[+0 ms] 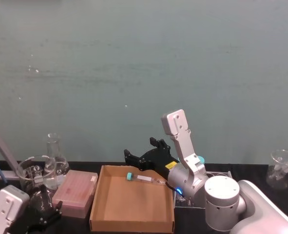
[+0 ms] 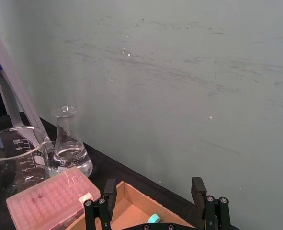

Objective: Use the right hand to move the test tube from the test tube rack into the box.

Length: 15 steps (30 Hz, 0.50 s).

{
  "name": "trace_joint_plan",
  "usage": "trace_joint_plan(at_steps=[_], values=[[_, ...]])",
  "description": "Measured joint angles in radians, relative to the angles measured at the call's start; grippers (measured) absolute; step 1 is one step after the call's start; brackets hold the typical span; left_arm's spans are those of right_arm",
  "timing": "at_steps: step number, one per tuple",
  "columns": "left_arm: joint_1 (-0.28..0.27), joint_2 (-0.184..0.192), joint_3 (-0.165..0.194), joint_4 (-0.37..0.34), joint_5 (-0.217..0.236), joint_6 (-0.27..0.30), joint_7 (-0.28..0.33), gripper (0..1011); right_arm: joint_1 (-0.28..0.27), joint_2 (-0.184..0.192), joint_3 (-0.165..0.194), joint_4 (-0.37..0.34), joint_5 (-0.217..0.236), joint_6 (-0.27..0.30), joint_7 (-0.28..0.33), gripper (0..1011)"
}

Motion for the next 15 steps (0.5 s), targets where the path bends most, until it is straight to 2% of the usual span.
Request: trace_joint_plan(at_steps=[6,11,15], values=[[0.000,0.000,0.000,0.000,0.000,0.000,0.000,1000,-0.010,0.004,0.004,-0.019,0.000,0.000,0.005,1000],[0.000,0.000,0.000,0.000,0.000,0.000,0.000,1000,-0.057,0.024,0.035,-0.123,0.008,-0.003,0.015,1000],[0.000,0.000,0.000,0.000,0.000,0.000,0.000,1000,-0.087,0.033,0.071,-0.203,0.021,-0.008,-0.001,1000]])
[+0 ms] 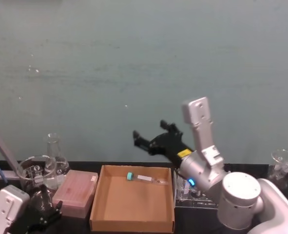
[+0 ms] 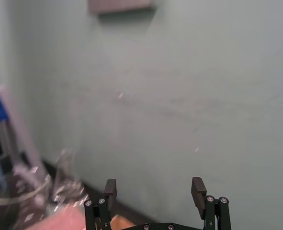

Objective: Use the right hand to move the test tube from the test tube rack into the box.

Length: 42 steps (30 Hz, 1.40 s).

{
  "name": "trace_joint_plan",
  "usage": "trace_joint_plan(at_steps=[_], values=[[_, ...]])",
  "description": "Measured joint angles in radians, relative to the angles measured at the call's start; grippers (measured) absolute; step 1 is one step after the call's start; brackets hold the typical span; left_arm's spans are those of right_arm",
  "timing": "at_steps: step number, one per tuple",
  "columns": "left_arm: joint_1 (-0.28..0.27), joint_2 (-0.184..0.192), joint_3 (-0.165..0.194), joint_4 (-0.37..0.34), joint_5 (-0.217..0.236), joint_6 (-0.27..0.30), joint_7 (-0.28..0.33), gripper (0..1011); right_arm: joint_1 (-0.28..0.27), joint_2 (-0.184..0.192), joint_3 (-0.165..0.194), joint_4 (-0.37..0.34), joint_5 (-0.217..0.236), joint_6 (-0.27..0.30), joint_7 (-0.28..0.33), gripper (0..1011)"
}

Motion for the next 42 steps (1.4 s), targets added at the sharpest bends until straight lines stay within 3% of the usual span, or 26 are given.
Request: trace_joint_plan(at_steps=[7,13,17,28,36,42], values=[[0.000,0.000,0.000,0.000,0.000,0.000,0.000,1000,-0.067,0.024,0.100,-0.125,0.010,-0.035,-0.093,1000],[0.000,0.000,0.000,0.000,0.000,0.000,0.000,1000,-0.108,0.048,0.190,-0.152,-0.006,-0.017,-0.178,1000],[0.000,0.000,0.000,0.000,0.000,0.000,0.000,1000,-0.138,0.068,0.229,-0.154,-0.025,0.002,-0.212,1000],[0.000,0.000,0.000,0.000,0.000,0.000,0.000,1000,-0.234,0.101,0.268,-0.166,-0.093,0.060,-0.259,1000],[0.000,0.000,0.000,0.000,0.000,0.000,0.000,1000,-0.231,0.101,0.264,-0.143,-0.135,0.124,-0.261,1000],[0.000,0.000,0.000,0.000,0.000,0.000,0.000,1000,-0.231,0.101,0.263,-0.142,-0.136,0.125,-0.260,1000]])
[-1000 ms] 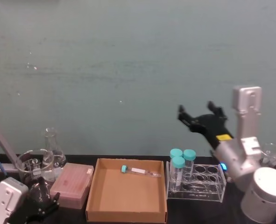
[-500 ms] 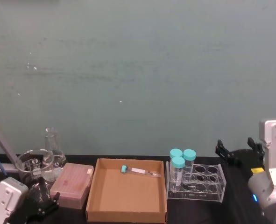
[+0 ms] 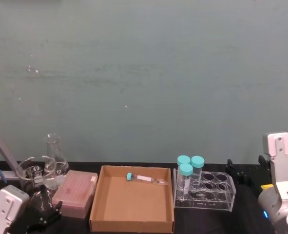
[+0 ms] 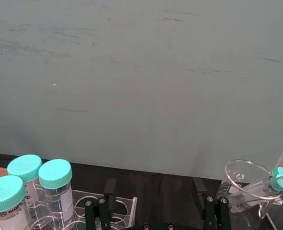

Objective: Use the right hand to move the test tube from the test tube rack into the box.

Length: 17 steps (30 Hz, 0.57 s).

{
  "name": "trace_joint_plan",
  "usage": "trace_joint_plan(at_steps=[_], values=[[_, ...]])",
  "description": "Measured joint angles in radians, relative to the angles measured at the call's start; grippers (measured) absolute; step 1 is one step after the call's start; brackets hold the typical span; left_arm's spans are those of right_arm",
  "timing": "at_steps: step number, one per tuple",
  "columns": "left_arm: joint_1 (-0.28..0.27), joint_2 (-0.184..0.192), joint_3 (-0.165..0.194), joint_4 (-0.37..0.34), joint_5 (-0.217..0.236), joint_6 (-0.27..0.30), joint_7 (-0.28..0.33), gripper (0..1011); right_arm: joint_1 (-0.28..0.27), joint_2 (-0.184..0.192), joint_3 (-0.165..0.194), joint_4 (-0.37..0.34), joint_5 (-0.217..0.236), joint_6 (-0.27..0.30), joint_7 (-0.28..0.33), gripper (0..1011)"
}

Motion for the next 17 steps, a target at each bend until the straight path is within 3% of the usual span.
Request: trace_joint_plan(at_steps=[17], values=[[0.000,0.000,0.000,0.000,0.000,0.000,0.000,1000,-0.003,0.001,0.000,-0.002,0.003,-0.008,0.000,1000]])
